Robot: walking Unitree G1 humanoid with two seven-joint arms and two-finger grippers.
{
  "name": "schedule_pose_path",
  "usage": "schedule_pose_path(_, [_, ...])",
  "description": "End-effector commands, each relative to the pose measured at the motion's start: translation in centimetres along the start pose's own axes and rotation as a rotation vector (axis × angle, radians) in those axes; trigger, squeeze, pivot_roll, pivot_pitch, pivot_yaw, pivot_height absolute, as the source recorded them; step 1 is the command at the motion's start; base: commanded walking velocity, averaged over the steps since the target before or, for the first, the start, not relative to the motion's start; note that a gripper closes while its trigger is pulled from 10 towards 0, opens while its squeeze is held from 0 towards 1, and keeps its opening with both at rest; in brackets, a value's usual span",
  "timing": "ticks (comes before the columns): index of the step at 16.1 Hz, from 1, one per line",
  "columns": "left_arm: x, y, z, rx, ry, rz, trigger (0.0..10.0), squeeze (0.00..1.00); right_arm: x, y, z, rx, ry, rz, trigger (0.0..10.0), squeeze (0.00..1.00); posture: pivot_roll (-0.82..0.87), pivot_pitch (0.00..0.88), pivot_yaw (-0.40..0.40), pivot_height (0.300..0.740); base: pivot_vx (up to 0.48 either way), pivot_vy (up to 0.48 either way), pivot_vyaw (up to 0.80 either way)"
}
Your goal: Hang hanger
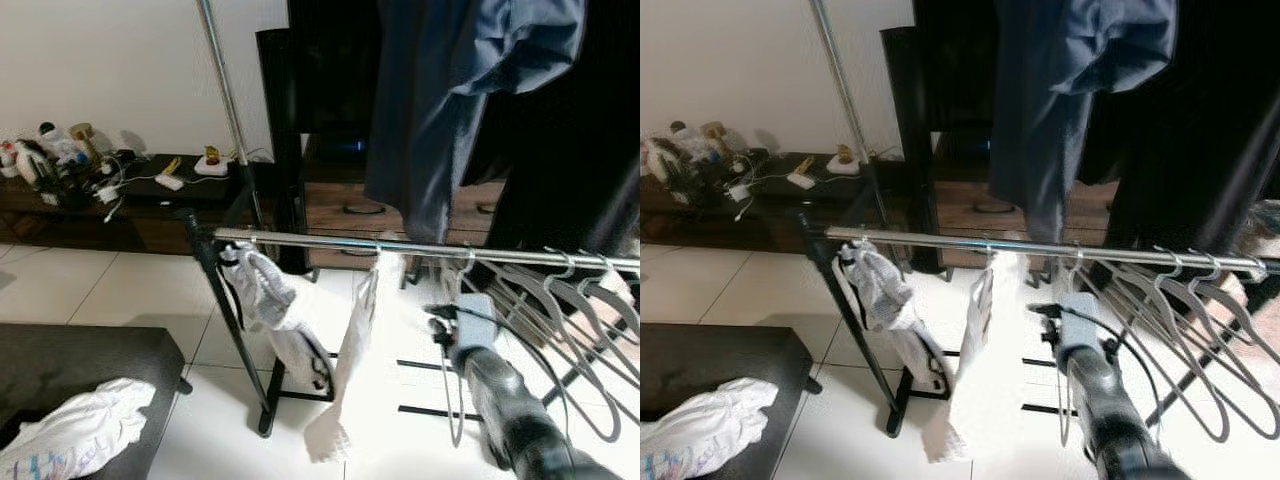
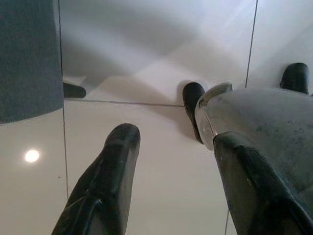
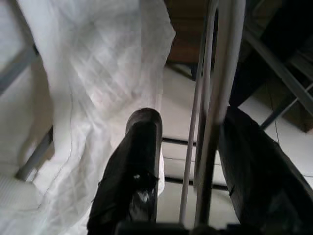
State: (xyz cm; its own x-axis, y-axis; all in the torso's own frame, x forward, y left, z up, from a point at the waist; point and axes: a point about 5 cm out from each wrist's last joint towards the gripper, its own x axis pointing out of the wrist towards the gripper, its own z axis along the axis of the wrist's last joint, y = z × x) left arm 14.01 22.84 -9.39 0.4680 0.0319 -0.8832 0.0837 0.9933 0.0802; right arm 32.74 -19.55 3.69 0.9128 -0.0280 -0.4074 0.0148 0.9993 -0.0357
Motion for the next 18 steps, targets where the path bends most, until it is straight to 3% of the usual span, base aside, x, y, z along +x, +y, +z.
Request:
schedule_pose_path(1, [-0.2, 0.1, -1.0, 0.008, 0.034, -0.004, 10.0, 0.0, -0.4, -0.2, -0.4, 0.013, -0.038, 0.003, 10.0, 0.0, -0.02, 0.082, -0.002, 0.74, 0.0, 0.0, 0.0])
schedule_pose_path(7, [-0.2, 0.1, -1.2, 0.016, 0.04, -0.013, 10.0, 0.0, -4.5, -2.0, -3.2, -0.037, -0.134, -0.025, 10.0, 0.0, -0.04, 0.093, -0.014, 0.74, 0.0, 0.0, 0.0])
schedule_pose_path(9, [-0.2, 0.0, -1.2, 0.016, 0.041, -0.016, 10.0, 0.0, -6.5, -3.0, -3.6, -0.008, -0.165, -0.106, 10.0, 0.0, -0.04, 0.093, -0.017, 0.74, 0.0, 0.0, 0.0])
schedule_pose_path(11, [-0.2, 0.0, -1.3, 0.017, 0.043, -0.02, 10.0, 0.0, -8.1, -2.8, -4.2, 0.045, -0.189, -0.092, 10.0, 0.0, -0.05, 0.093, -0.019, 0.74, 0.0, 0.0, 0.0])
schedule_pose_path(14, [-0.2, -0.1, -1.3, 0.019, 0.043, -0.025, 10.0, 0.0, -9.8, -2.5, -6.9, -0.048, -0.038, 0.022, 10.0, 0.0, -0.06, 0.088, -0.024, 0.74, 0.0, 0.0, 0.0])
schedule_pose_path(15, [-0.2, -0.1, -1.3, 0.021, 0.044, -0.026, 10.0, 0.0, -9.9, -3.3, -7.6, -0.081, 0.022, -0.008, 10.0, 0.0, -0.06, 0.088, -0.024, 0.74, 0.0, 0.0, 0.0])
schedule_pose_path(18, [-0.2, -0.1, -1.3, 0.024, 0.044, -0.029, 10.0, 0.0, -10.5, -6.6, -9.4, -0.106, 0.215, -0.274, 10.0, 0.0, -0.05, 0.073, -0.027, 0.74, 0.0, 0.0, 0.0])
